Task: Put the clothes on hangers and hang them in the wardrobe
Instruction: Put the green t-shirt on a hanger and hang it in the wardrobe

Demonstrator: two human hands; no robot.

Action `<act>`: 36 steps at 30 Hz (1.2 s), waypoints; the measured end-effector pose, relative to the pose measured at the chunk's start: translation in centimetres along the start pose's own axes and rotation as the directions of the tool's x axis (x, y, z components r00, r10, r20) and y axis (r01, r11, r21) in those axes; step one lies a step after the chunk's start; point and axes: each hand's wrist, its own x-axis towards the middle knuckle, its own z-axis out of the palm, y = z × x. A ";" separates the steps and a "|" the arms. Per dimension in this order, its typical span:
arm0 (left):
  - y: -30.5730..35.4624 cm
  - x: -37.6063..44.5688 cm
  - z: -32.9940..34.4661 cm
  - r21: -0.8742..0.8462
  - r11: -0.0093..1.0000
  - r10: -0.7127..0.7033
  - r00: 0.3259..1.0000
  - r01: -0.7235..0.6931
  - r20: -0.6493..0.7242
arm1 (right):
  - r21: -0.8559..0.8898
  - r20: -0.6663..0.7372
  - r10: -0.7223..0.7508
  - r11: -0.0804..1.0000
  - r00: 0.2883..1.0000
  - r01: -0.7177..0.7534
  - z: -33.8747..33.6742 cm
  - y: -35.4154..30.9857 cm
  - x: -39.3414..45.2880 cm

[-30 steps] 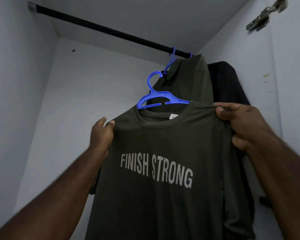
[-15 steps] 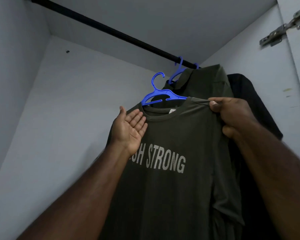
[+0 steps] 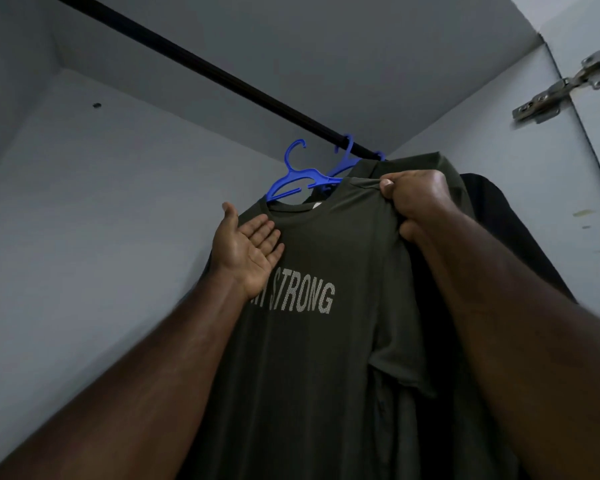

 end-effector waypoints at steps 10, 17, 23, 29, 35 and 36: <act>-0.5 4.8 2.2 0.076 0.997 -0.029 0.998 0.025 0.061 | -0.321 0.008 -0.090 0.943 0.996 0.087 1.2 1.1 7.1; -1.3 6.0 2.7 0.126 0.991 -0.055 0.996 0.045 0.076 | -0.884 0.100 -0.237 0.424 0.966 0.195 1.7 -0.5 8.8; -1.7 6.1 2.6 0.135 0.988 -0.088 0.994 0.077 0.072 | -0.915 0.049 -0.242 0.378 0.969 0.140 1.1 -2.3 9.6; -2.5 4.7 2.6 0.125 0.987 -0.111 0.991 0.101 0.071 | -0.903 0.069 -0.253 0.396 0.965 0.168 -0.2 -3.0 7.8; -4.9 0.7 3.1 0.211 0.971 -0.137 0.986 0.115 0.091 | -0.364 -0.082 -0.153 0.924 0.985 0.113 -2.4 -2.0 5.1; -5.4 -0.3 3.3 0.225 0.968 -0.137 0.986 0.112 0.099 | -0.344 -0.085 -0.161 0.931 0.983 0.123 -2.6 -1.9 4.3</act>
